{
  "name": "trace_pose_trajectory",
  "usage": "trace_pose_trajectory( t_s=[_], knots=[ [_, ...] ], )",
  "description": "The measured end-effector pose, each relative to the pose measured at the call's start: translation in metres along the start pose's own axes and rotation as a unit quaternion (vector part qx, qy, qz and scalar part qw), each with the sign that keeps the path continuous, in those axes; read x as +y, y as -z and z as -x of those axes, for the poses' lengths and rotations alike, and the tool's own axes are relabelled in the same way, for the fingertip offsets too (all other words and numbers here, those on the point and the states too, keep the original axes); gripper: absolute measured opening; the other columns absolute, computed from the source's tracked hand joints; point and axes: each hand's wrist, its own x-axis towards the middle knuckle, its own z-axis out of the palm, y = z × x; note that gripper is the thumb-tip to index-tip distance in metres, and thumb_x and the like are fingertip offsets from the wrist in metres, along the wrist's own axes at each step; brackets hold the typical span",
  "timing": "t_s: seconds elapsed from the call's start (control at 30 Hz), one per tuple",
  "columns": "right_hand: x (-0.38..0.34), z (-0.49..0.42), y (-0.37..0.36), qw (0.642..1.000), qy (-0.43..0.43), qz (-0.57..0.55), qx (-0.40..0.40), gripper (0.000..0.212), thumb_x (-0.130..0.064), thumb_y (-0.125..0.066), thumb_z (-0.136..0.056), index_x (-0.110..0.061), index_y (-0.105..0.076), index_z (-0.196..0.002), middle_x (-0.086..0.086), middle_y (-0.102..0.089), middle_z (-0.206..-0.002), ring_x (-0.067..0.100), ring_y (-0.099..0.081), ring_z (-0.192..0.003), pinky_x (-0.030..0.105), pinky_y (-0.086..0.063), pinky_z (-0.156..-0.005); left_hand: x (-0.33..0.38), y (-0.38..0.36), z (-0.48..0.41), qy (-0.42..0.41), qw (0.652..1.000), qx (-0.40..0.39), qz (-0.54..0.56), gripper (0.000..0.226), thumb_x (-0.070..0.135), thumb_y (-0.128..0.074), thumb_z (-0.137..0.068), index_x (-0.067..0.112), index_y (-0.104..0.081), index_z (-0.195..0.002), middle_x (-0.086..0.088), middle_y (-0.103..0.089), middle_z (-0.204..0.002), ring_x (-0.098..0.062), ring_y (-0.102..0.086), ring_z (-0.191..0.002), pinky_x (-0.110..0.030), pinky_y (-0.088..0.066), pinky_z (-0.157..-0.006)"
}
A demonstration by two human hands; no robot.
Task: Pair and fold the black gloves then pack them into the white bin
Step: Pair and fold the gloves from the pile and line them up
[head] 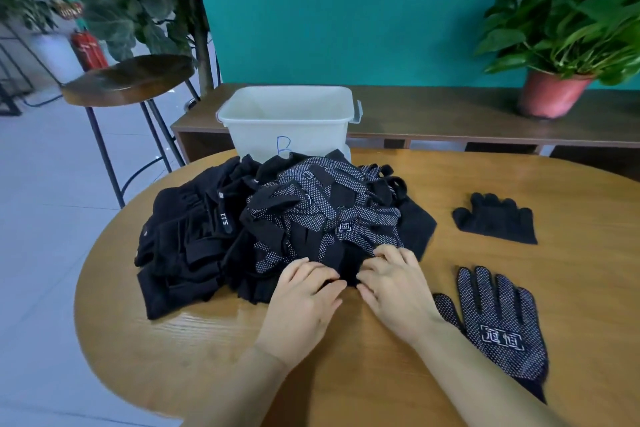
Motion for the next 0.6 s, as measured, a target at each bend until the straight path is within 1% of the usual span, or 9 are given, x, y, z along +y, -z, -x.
trace_pose_trajectory(
  t_s=[0.07, 0.17, 0.27, 0.33, 0.37, 0.47, 0.53, 0.6],
  knots=[
    [0.001, -0.003, -0.004, 1.0, 0.005, -0.012, 0.007, 0.036, -0.032, -0.044, -0.085, -0.025, -0.074, -0.068, -0.011, -0.067, -0.076, 0.02, -0.057, -0.095, 0.032, -0.033, -0.084, -0.001, -0.009, -0.005, 0.009, 1.0, -0.005, -0.015, 0.028, 0.033, -0.054, -0.088, 0.023, -0.076, -0.102, 0.008, -0.066, -0.103, -0.015, -0.059, -0.099, -0.034, -0.03, -0.108],
    [0.002, -0.004, -0.005, 0.999, 0.003, -0.033, 0.024, 0.031, -0.031, -0.048, -0.084, -0.024, -0.073, -0.067, -0.011, -0.066, -0.076, 0.02, -0.058, -0.095, 0.033, -0.033, -0.086, -0.003, -0.017, -0.009, 0.037, 0.999, 0.004, -0.034, 0.029, 0.036, -0.054, -0.087, 0.023, -0.076, -0.099, 0.009, -0.066, -0.099, -0.015, -0.059, -0.097, -0.036, -0.033, -0.104],
    [0.001, 0.0, -0.007, 0.997, -0.001, -0.069, 0.036, 0.023, -0.038, -0.056, -0.08, -0.023, -0.074, -0.081, -0.011, -0.066, -0.082, 0.019, -0.056, -0.099, 0.032, -0.034, -0.089, -0.006, -0.02, -0.01, 0.048, 0.998, 0.018, -0.034, 0.027, 0.036, -0.057, -0.087, 0.021, -0.077, -0.098, 0.01, -0.065, -0.098, -0.016, -0.061, -0.094, -0.036, -0.034, -0.102],
    [0.0, 0.003, -0.01, 0.995, -0.011, -0.09, 0.039, 0.027, -0.042, -0.057, -0.079, -0.023, -0.073, -0.091, -0.01, -0.062, -0.085, 0.018, -0.054, -0.095, 0.032, -0.034, -0.087, -0.006, -0.021, -0.009, 0.053, 0.998, 0.028, -0.032, 0.027, 0.036, -0.057, -0.088, 0.021, -0.077, -0.097, 0.009, -0.065, -0.097, -0.016, -0.062, -0.093, -0.036, -0.034, -0.102],
    [0.0, 0.002, -0.012, 0.995, -0.016, -0.093, 0.042, 0.027, -0.042, -0.056, -0.081, -0.024, -0.074, -0.09, -0.009, -0.059, -0.084, 0.017, -0.053, -0.091, 0.032, -0.034, -0.085, -0.006, -0.021, -0.009, 0.054, 0.998, 0.031, -0.032, 0.026, 0.036, -0.058, -0.088, 0.02, -0.077, -0.097, 0.009, -0.066, -0.096, -0.016, -0.062, -0.093, -0.036, -0.034, -0.101],
    [-0.002, -0.004, -0.016, 0.995, -0.024, -0.084, 0.054, 0.026, -0.034, -0.05, -0.083, -0.023, -0.074, -0.078, -0.008, -0.053, -0.079, 0.016, -0.048, -0.085, 0.029, -0.032, -0.081, -0.006, -0.021, -0.009, 0.054, 0.998, 0.03, -0.031, 0.026, 0.038, -0.058, -0.087, 0.021, -0.077, -0.096, 0.01, -0.066, -0.096, -0.015, -0.061, -0.093, -0.036, -0.034, -0.1],
    [-0.004, -0.008, -0.015, 0.995, -0.016, -0.08, 0.054, 0.028, -0.032, -0.049, -0.082, -0.022, -0.072, -0.071, -0.007, -0.052, -0.077, 0.015, -0.046, -0.085, 0.029, -0.03, -0.081, -0.005, -0.02, -0.009, 0.056, 0.997, 0.028, -0.034, 0.026, 0.039, -0.058, -0.087, 0.023, -0.077, -0.096, 0.011, -0.065, -0.097, -0.014, -0.06, -0.095, -0.036, -0.033, -0.099],
    [-0.007, -0.008, -0.011, 0.995, -0.003, -0.085, 0.059, 0.026, -0.031, -0.05, -0.082, -0.021, -0.071, -0.069, -0.008, -0.053, -0.078, 0.015, -0.046, -0.086, 0.029, -0.03, -0.082, -0.002, -0.018, -0.01, 0.061, 0.997, 0.026, -0.043, 0.024, 0.039, -0.057, -0.088, 0.026, -0.076, -0.093, 0.012, -0.064, -0.097, -0.013, -0.058, -0.095, -0.036, -0.031, -0.097]
  ],
)
